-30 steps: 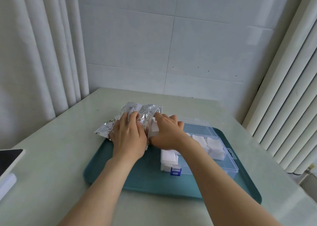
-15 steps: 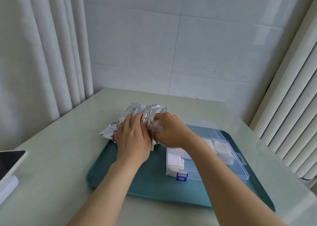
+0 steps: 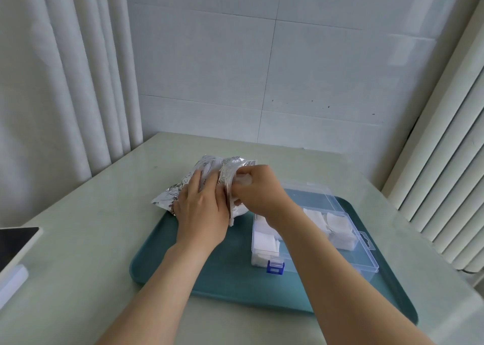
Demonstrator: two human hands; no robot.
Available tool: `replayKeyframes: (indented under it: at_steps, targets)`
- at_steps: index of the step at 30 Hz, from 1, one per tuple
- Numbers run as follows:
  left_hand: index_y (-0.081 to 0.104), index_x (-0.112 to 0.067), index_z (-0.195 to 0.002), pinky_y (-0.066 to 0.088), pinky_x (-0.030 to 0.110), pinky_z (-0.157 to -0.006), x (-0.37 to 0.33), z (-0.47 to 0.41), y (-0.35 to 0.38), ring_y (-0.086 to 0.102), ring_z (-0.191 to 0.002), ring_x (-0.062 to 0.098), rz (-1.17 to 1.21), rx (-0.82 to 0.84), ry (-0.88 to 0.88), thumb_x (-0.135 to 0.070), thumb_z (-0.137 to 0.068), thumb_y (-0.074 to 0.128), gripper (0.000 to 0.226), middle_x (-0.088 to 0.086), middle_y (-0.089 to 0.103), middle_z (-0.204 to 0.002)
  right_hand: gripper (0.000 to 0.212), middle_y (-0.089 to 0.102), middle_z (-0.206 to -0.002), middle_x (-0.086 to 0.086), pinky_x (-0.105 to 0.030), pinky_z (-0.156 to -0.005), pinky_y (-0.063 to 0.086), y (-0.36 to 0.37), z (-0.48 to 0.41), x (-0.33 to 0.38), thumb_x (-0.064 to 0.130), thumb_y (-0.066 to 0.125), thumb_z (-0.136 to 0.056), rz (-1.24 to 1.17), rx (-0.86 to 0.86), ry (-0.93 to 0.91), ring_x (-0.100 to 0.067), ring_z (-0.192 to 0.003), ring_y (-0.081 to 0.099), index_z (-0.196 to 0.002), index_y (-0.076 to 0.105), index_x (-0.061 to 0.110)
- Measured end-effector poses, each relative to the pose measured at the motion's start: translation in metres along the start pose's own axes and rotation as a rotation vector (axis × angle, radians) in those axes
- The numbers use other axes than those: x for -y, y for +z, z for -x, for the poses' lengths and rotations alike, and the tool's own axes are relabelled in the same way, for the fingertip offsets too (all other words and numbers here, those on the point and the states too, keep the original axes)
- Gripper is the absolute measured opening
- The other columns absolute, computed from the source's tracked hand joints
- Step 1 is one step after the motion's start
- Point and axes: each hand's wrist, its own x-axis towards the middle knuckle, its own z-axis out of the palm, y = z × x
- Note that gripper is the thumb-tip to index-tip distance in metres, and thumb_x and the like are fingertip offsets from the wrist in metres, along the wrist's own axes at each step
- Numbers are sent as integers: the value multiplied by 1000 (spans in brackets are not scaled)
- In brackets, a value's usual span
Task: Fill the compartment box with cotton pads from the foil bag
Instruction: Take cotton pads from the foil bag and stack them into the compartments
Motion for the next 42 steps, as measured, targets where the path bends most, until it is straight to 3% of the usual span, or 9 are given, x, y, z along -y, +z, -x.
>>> replayKeyframes:
  at_steps: [4, 7, 12, 19, 24, 27, 34, 39, 42]
  targets:
    - [33, -45, -160, 39, 61, -114, -7, 5, -6, 37, -150, 34, -43, 17, -45, -64, -98, 10, 69, -5, 30, -168, 17, 64, -65, -13, -36, -60, 51, -4, -5, -3, 14, 56, -81, 27, -233, -3, -21, -60, 51, -81, 70, 3]
    - [35, -45, -157, 37, 64, -113, -14, 7, -11, 37, -145, 40, -95, 66, -86, -63, -101, 17, 62, 1, 31, -163, 18, 72, -81, -23, -35, -59, 54, -10, -2, 0, 14, 59, -84, 104, -312, -24, -23, -64, 55, -84, 74, 5]
    - [39, -38, -156, 23, 63, -120, -20, 11, -14, 23, -153, 43, -95, 85, -140, -53, -108, 38, 50, 11, 19, -170, 8, 71, -78, -1, -31, -62, 58, -22, 1, 1, 18, 67, -87, 64, -412, 2, -23, -78, 69, -83, 73, 21]
    - [67, -19, -131, 44, 52, -96, -30, 11, -18, 50, -116, 38, 71, -206, 50, -36, -105, 48, 37, 7, 55, -134, 11, 68, -71, -5, -20, -48, 46, -45, 18, -5, 5, 67, -85, -153, -301, 69, -16, -59, 59, -88, 76, 9]
    - [73, -27, -122, 38, 39, -92, -44, 19, -17, 51, -115, 23, 45, -79, 310, -50, -102, 46, 41, -10, 65, -123, 15, 67, -67, -7, -21, -49, 45, -50, 32, -12, -1, 63, -85, -238, -221, 76, -14, -52, 59, -92, 76, 3]
    - [73, -24, -120, 45, 43, -95, -47, 20, -14, 52, -115, 23, 105, -78, 334, -50, -101, 48, 41, -7, 63, -123, 17, 68, -66, -5, -25, -54, 47, -56, 38, -12, 0, 63, -87, -271, -175, 47, -13, -54, 60, -95, 76, 6]
    - [72, -25, -116, 56, 26, -90, -75, 27, -26, 65, -115, 8, 539, -25, 241, -49, -100, 67, 29, -15, 69, -117, 17, 67, -71, -10, -29, -54, 44, -70, 53, -15, -1, 64, -91, -360, -136, -68, -16, -58, 56, -104, 75, 3]
    - [71, -32, -110, 63, 47, -89, -79, 29, -26, 73, -107, 14, 804, 130, -45, -32, -101, 72, 9, -15, 75, -111, 15, 64, -70, -8, -30, -50, 41, -68, 64, -26, 2, 66, -95, -481, -151, -84, -20, -57, 52, -109, 73, 5]
    - [62, -22, -128, 64, 50, -89, -81, 30, -23, 78, -102, 27, 1072, 266, -268, -25, -96, 79, 37, 5, 79, -113, 15, 64, -74, -10, -31, -49, 40, -66, 67, -28, 6, 64, -99, -499, -106, -104, -21, -59, 50, -111, 73, 6]
